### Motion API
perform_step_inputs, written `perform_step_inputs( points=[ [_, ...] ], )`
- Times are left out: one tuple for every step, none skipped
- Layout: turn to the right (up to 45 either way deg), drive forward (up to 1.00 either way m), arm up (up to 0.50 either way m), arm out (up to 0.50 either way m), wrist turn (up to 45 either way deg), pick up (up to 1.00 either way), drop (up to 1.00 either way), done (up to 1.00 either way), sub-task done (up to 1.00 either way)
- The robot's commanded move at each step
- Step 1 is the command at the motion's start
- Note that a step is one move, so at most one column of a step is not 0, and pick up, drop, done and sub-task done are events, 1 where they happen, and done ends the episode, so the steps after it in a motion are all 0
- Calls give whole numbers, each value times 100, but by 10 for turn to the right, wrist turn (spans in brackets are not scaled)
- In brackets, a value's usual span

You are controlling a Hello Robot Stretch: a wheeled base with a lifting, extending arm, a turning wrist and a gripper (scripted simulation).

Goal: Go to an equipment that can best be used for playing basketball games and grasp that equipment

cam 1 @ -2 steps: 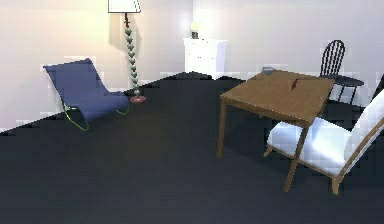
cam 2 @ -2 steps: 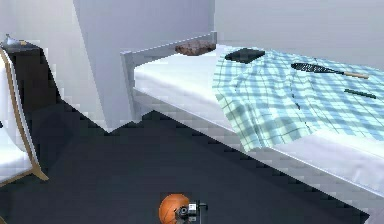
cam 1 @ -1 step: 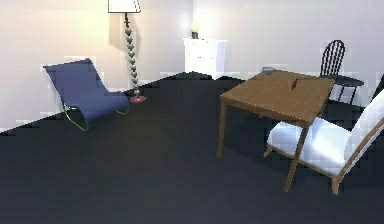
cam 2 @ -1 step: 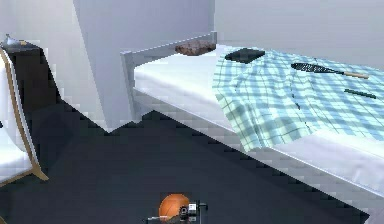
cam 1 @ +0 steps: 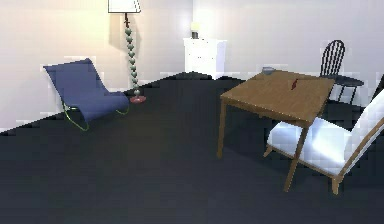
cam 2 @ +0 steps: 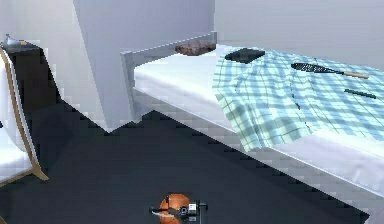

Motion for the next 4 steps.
perform_step_inputs(
  points=[
    [0, 0, 0, 0, 240, 0, 0, 0, 0],
    [0, 0, -30, 0, 0, 0, 0, 0, 0],
    [0, 0, 0, 0, 0, 100, 0, 0, 0],
    [0, 0, 10, 0, 0, 0, 0, 0, 0]
  ],
)
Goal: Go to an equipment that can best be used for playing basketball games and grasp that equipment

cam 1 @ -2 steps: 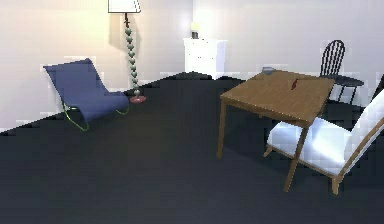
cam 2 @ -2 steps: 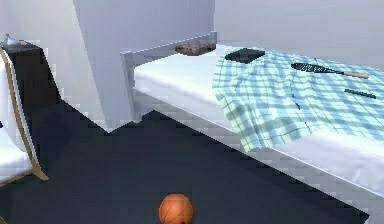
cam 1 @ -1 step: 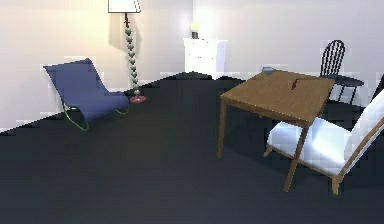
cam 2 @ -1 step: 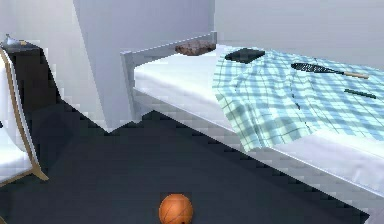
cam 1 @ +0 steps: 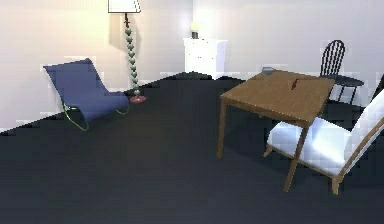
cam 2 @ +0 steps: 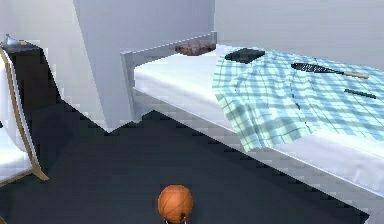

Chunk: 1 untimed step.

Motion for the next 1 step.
perform_step_inputs(
  points=[
    [0, 0, 0, 0, 0, 0, 0, 100, 0]
  ],
)
